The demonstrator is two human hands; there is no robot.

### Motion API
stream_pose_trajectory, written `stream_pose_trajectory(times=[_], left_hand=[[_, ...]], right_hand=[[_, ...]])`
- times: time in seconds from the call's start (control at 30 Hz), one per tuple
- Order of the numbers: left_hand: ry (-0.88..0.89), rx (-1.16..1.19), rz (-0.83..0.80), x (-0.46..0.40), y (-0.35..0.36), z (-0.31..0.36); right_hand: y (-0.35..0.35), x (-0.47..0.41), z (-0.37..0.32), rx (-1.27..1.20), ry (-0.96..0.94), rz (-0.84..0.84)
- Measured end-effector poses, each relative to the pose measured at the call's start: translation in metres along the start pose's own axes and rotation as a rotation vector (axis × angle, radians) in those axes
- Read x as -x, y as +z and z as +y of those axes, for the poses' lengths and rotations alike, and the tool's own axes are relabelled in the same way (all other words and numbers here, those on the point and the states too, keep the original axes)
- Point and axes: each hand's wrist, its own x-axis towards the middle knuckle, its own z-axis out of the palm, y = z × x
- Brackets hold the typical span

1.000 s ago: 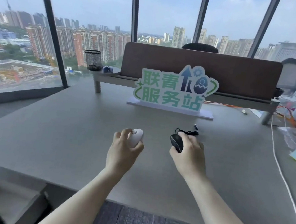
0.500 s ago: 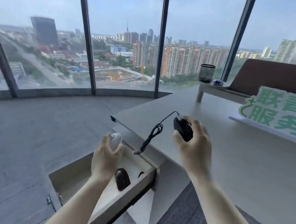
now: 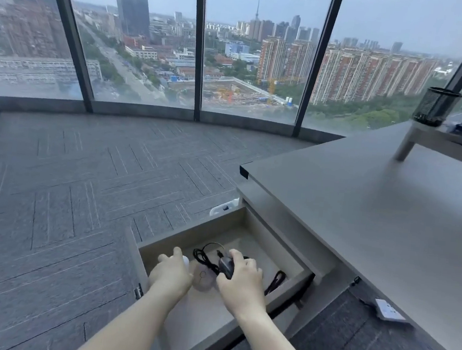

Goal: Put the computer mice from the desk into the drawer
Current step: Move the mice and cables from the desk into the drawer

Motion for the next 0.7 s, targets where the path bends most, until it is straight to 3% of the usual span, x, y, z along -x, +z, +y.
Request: stream_pose_trajectory(times=[0.13, 0.3, 0.47, 0.6, 0.7], left_hand=[[-0.053, -0.082, -0.109, -0.026, 0.02, 0.001], [-0.049, -0.211, -0.19, -0.055, 0.052, -0.008], [-0.113, -0.164, -0.191, -0.044, 0.043, 0.0], [-0.049, -0.192, -0.124, -0.037, 0.021, 0.006], [0.062, -0.181, 0.033, -0.024, -0.005, 0.004]], right_hand=[[0.035, -0.02, 0.003, 0.163, 0.149, -0.166], [0.058, -0.035, 0.01, 0.312, 0.211, -0.239], [0.069, -0.041, 0.017, 0.393, 0.244, -0.302], [0.057, -0.036, 0.014, 0.36, 0.158, -0.216], [0.04, -0.024, 0.011, 0.264, -0.006, -0.108]])
